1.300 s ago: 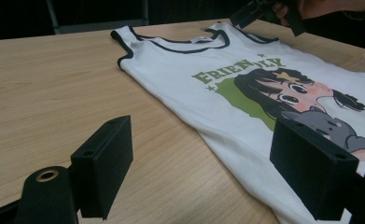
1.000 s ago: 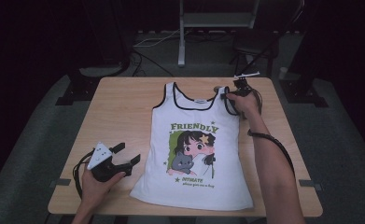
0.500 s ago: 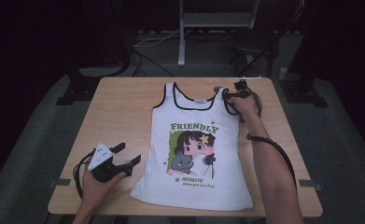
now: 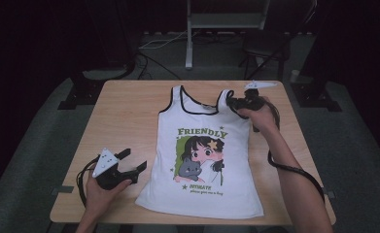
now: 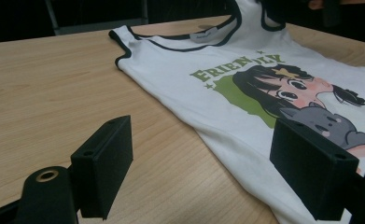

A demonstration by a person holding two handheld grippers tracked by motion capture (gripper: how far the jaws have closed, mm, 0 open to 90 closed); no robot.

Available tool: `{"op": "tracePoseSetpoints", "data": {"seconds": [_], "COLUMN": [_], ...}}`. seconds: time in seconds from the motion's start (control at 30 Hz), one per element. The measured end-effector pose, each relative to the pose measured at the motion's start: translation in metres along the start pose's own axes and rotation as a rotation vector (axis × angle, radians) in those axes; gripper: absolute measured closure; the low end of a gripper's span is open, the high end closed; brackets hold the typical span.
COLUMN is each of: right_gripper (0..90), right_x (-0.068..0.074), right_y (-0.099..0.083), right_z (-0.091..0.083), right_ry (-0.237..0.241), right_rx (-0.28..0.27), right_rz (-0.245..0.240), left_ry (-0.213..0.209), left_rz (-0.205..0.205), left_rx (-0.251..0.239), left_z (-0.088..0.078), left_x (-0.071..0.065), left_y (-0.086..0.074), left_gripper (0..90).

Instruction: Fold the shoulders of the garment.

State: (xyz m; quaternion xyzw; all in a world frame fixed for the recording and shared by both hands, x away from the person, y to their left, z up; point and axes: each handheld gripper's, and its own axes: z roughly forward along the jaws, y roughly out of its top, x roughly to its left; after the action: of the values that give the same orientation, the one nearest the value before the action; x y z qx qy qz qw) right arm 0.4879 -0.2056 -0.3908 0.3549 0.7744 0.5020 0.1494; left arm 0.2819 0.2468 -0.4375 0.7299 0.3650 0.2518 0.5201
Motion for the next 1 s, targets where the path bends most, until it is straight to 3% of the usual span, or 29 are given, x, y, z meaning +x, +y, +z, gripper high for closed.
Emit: {"op": "tracePoseSetpoints", "data": {"seconds": [0.03,0.07,0.1,0.17,0.27,0.37,0.47,0.6,0.7,1.0], "right_gripper": [80.3,80.3,75.0,69.2,65.0,54.3,50.0,43.9,43.0,41.0], "right_x": [0.009,0.009,0.026,0.036,0.040,0.038,0.041,0.051,0.053,0.042], "right_y": [-0.003,-0.003,-0.011,-0.017,-0.019,-0.019,-0.018,-0.017,-0.016,-0.012], "right_z": [-0.003,-0.003,-0.009,-0.015,-0.021,-0.025,-0.020,0.010,0.029,0.061], "right_ry": [0.028,0.028,0.098,0.141,0.135,0.078,0.071,0.057,0.066,0.097], "right_rx": [0.019,0.019,0.059,0.066,0.068,0.066,0.071,0.121,0.151,0.217], "right_rz": [-0.041,-0.041,-0.106,-0.137,-0.151,-0.113,-0.114,-0.179,-0.192,-0.152], "left_ry": [0.003,0.003,0.002,0.002,0.002,0.001,0.002,0.002,0.003,0.002], "left_rz": [0.006,0.006,0.007,0.009,0.008,0.011,0.013,0.009,0.012,0.012], "left_rx": [-0.001,-0.001,-0.001,0.000,0.000,0.001,0.000,-0.002,-0.003,-0.005], "left_z": [0.000,0.000,0.000,0.000,0.000,0.000,0.000,0.000,0.000,0.000], "left_x": [0.000,0.000,0.000,-0.001,-0.001,-0.001,-0.001,-0.001,-0.001,-0.002], "left_y": [0.000,0.000,0.000,0.000,0.000,0.000,0.000,0.000,0.000,0.000], "left_gripper": [20.9,20.9,20.9,20.9,20.9,20.9,20.9,20.9,20.9,20.9]}}
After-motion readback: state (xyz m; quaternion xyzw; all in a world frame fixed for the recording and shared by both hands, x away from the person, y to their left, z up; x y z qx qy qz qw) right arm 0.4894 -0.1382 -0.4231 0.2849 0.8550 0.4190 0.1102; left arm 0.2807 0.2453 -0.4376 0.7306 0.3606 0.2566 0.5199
